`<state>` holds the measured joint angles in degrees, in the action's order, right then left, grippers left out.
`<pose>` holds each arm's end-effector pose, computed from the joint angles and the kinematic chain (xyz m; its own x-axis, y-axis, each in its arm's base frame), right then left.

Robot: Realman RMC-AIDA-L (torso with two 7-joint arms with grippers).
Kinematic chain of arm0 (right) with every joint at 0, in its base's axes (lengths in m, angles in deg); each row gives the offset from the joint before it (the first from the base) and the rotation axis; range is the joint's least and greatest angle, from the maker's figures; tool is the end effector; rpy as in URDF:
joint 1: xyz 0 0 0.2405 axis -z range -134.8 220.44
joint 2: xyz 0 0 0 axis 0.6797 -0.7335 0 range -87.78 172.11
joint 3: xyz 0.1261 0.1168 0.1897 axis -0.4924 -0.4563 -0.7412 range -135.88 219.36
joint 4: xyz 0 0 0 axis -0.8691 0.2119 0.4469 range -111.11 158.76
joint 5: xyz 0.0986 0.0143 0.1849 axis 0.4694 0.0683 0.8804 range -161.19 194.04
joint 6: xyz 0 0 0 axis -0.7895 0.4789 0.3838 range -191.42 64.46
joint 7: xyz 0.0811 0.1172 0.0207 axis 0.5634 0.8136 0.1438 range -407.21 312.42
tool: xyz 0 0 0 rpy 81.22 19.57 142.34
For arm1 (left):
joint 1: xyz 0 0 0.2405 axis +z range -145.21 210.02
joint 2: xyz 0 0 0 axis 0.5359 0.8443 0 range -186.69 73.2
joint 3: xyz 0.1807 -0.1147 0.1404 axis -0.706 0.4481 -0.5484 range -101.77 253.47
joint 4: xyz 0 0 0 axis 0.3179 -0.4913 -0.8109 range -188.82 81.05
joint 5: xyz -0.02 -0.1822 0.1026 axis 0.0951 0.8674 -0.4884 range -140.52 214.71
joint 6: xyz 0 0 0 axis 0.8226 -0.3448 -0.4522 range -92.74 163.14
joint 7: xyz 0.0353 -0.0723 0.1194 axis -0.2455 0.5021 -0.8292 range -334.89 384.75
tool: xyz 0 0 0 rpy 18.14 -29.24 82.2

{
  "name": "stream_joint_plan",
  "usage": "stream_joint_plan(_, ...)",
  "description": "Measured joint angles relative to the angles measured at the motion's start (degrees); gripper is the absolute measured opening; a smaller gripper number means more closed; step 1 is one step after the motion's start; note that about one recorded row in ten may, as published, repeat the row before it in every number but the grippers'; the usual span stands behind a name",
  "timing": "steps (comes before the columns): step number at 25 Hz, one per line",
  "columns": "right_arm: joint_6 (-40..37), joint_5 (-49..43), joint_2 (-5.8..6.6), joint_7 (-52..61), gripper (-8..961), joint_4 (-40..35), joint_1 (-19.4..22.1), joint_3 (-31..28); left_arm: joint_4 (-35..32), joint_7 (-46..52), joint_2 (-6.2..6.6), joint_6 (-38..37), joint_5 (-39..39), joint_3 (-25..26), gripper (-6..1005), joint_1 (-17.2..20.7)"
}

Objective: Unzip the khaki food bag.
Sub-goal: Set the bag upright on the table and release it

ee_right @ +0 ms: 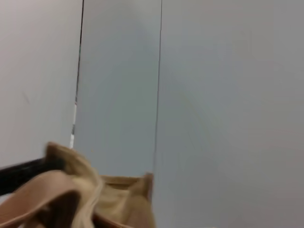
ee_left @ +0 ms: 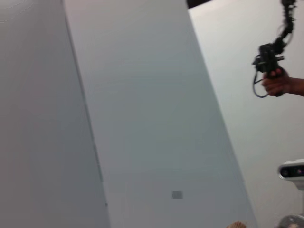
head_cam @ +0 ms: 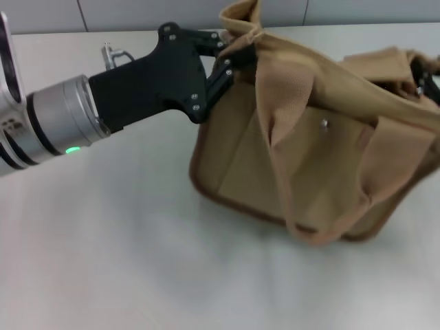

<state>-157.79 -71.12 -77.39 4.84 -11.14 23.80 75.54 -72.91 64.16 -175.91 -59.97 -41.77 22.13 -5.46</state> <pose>0.2904 0.2963 0.0521 0.6795 0.1305 -0.7220 -0.4211 -0.7365 -0.5294 -0.1798 0.3375 -0.0231 0.5970 -0.2778 0.7526 0.0507 -0.9232 -0.3809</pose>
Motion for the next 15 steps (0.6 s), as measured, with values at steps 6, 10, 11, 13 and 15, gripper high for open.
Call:
stream_joint_plan(6, 6.91, -0.46, 0.36, 0.08, 36, -0.86, -6.23, 0.75, 4.65, -1.44, -0.02, -0.25, 0.83, 0.01, 42, 2.42)
stream_joint_plan(10, 10.21, -1.72, 0.40, 1.27, 60, -0.10, -8.97, 2.18, 6.84, -1.46, -0.01, -2.24, 1.23, 0.33, 42, 4.95)
stream_joint_plan(11, 11.01, -1.99, 0.37, 2.13, 66, -0.21, -9.11, 2.58, 7.25, -1.48, -0.01, -2.51, 1.84, 0.42, 42, 5.60)
stream_joint_plan(13, 12.07, -2.02, 0.33, 3.55, 79, -0.23, -9.32, 2.96, 7.86, -1.33, 0.01, -2.89, 3.41, 0.36, 42, 6.69)
stream_joint_plan(15, 11.97, -1.98, 0.32, 3.81, 91, -0.45, -9.09, 3.02, 7.78, -0.96, 0.18, -3.33, 3.75, 0.26, 42, 7.39)
